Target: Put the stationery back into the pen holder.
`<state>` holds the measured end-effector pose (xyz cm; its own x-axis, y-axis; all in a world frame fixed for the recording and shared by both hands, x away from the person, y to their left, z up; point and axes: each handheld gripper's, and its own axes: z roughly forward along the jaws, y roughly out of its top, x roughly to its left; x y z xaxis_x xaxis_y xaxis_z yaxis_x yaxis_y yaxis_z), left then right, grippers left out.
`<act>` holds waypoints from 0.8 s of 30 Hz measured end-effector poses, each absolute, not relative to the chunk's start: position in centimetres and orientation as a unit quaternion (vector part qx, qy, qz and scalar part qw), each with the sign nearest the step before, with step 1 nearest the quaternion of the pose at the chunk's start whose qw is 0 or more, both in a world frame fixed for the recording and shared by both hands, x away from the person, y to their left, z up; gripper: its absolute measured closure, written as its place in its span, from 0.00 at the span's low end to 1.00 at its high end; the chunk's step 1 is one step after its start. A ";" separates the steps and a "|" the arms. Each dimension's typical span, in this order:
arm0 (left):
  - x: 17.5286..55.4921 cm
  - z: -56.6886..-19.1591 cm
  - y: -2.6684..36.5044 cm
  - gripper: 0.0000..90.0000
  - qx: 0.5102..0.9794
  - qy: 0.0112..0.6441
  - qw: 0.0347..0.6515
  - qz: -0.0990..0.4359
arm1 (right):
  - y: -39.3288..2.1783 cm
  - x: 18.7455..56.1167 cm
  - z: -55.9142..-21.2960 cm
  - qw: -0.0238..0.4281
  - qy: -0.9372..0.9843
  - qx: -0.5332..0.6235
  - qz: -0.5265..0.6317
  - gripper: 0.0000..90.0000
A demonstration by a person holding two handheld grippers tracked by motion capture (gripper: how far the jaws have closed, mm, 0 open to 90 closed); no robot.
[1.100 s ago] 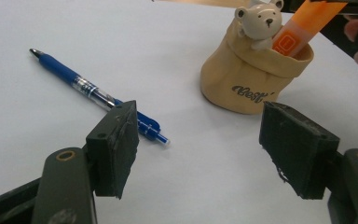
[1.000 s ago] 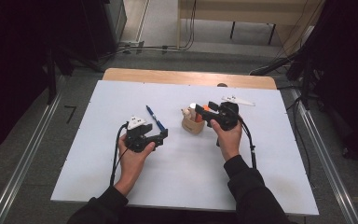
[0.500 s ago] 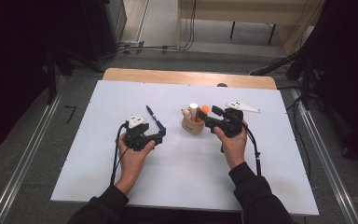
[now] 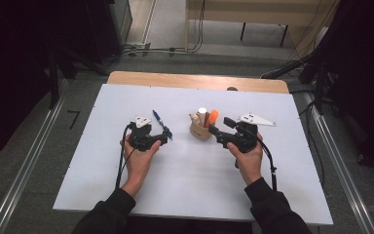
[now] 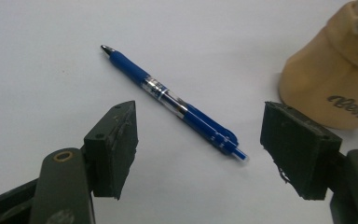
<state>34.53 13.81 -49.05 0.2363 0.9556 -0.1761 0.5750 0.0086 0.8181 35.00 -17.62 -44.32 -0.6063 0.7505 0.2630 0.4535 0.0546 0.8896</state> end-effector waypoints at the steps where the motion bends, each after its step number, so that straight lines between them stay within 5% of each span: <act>1: 34.7 -49.1 13.8 0.31 0.666 0.576 0.415 0.228 | -17.7 34.9 -44.3 0.138 0.713 0.422 0.542 0.25; 24: 38.6 -49.5 13.5 0.33 0.667 0.604 0.373 0.227 | -18.8 34.3 -45.8 0.139 0.734 0.430 0.507 0.20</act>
<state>38.60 13.48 -49.52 0.1676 0.9748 -0.1471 0.6360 0.0071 0.7717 34.28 -18.76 -45.80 -0.5916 0.7725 0.2310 0.4896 0.1165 0.8641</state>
